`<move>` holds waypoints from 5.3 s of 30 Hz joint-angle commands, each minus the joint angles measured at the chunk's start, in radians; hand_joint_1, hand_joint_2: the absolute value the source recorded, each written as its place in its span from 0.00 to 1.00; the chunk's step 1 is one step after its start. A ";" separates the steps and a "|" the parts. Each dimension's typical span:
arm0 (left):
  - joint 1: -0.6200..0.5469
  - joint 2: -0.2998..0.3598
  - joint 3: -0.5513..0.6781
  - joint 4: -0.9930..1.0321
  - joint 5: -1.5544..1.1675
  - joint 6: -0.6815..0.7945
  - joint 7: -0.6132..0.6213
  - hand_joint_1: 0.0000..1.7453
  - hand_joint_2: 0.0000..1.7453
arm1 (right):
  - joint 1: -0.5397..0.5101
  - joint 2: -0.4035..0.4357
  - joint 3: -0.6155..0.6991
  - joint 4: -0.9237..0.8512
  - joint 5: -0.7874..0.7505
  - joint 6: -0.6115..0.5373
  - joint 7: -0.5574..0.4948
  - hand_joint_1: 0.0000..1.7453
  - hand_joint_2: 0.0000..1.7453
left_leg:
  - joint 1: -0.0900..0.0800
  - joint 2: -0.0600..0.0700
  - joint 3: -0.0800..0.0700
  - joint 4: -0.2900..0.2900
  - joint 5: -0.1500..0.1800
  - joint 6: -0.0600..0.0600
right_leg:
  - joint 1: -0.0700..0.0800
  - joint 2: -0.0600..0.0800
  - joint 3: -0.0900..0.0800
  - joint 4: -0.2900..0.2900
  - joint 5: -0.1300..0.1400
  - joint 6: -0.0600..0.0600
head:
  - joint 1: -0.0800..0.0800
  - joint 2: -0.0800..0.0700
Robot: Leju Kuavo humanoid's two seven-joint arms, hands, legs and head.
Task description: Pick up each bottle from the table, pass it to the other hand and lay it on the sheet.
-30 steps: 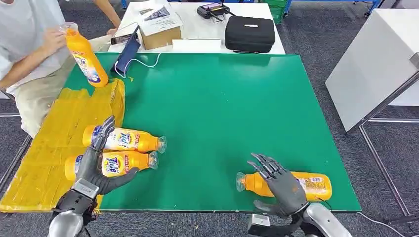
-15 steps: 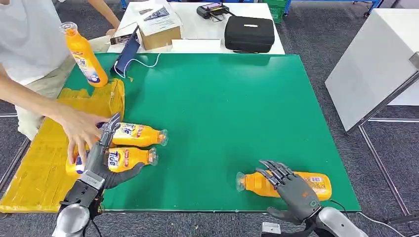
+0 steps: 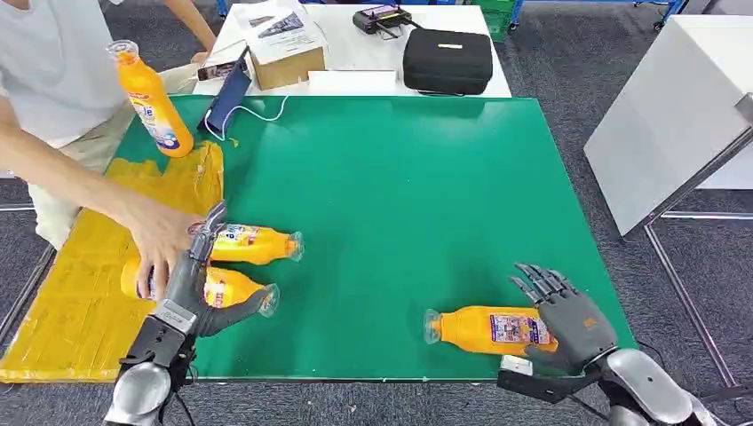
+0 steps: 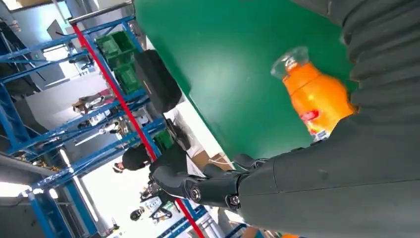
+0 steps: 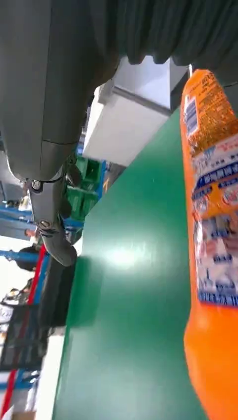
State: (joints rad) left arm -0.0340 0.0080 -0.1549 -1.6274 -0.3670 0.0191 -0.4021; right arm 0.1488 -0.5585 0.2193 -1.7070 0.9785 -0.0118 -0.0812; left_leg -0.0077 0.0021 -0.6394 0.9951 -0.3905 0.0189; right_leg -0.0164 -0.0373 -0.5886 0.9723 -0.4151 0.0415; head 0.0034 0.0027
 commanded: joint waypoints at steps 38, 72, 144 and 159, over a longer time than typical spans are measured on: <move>-0.119 -0.019 -0.071 0.170 0.079 -0.024 -0.011 0.00 1.00 | -0.295 0.101 0.193 0.542 0.012 0.025 -0.121 0.09 1.00 | 0.003 0.005 0.009 -0.001 -0.002 -0.001 | 0.003 0.006 0.009 -0.003 0.000 -0.003 | 0.000 0.000; -0.084 -0.021 -0.059 0.154 0.106 -0.035 -0.019 0.00 1.00 | -0.303 0.103 0.161 0.491 -0.076 0.018 -0.073 1.00 1.00 | 0.002 0.004 0.009 0.000 -0.001 0.000 | 0.002 0.004 0.010 -0.002 0.000 -0.002 | 0.000 0.000; -0.353 -0.087 -0.234 0.403 0.167 -0.003 0.031 1.00 1.00 | -0.423 0.771 0.288 0.674 -0.561 -0.261 -0.407 0.09 1.00 | 0.003 0.003 0.006 0.000 -0.001 -0.001 | 0.003 0.003 0.006 0.000 -0.001 -0.003 | 0.000 0.000; -0.423 0.028 -0.173 0.414 -0.836 0.552 0.331 1.00 1.00 | -0.261 0.723 0.104 0.241 -0.675 -0.292 -0.397 0.00 0.00 | 0.003 0.003 0.004 0.001 0.000 -0.001 | 0.003 0.003 0.004 0.001 -0.001 -0.003 | 0.001 0.000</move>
State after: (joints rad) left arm -0.3637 -0.0405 -0.3663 -1.3024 -0.9943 0.5370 -0.1666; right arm -0.1430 0.2076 0.3934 -1.3106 0.3228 -0.3079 -0.4887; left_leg -0.0053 0.0070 -0.6387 0.9950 -0.3894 0.0189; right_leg -0.0136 -0.0358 -0.5883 0.9732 -0.4143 0.0398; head 0.0042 0.0027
